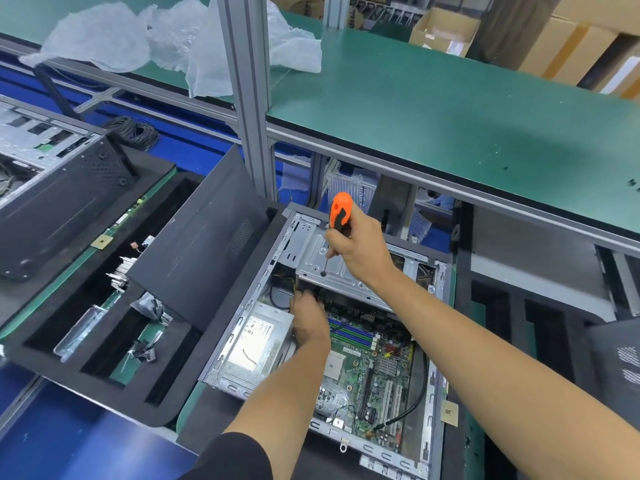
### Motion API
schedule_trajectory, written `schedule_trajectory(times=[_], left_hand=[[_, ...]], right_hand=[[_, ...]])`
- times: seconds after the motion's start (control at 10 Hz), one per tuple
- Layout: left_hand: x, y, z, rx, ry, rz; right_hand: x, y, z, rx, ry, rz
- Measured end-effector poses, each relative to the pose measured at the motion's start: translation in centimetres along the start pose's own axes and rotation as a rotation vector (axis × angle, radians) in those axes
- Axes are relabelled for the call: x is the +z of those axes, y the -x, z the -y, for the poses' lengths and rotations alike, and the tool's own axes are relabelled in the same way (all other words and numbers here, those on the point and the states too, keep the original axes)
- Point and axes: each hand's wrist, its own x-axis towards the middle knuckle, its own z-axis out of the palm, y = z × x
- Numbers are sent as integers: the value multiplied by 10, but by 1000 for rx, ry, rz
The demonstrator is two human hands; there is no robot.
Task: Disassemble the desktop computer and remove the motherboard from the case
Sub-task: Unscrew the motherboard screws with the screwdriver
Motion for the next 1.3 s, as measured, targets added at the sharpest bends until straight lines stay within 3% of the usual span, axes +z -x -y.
schedule_trajectory(times=[0.2, 0.3, 0.4, 0.6, 0.9, 1.0, 1.1, 1.2, 1.3], left_hand=[[1, -1, 0, -8, 54, 60], [1, 2, -6, 12, -50, 78], [7, 0, 2, 191, -511, 69], [-1, -4, 3, 195, -407, 12], [1, -3, 2, 266, -588, 54], [2, -2, 1, 238, -597, 67], [2, -3, 3, 228, -560, 88], [4, -7, 3, 131, -572, 90], [8, -6, 8, 90, -342, 46]], right_hand=[[1, -2, 0, -18, -12, -5], [1, -2, 1, -20, -21, -11], [2, -3, 1, -7, -4, -12], [2, -7, 1, 54, 38, -14], [-3, -14, 5, 144, 71, 102], [-10, -17, 13, 179, 183, 142], [-15, -19, 25, 108, 310, 103], [-20, -22, 37, -83, 417, 40], [-30, -32, 48, -221, 691, 73]])
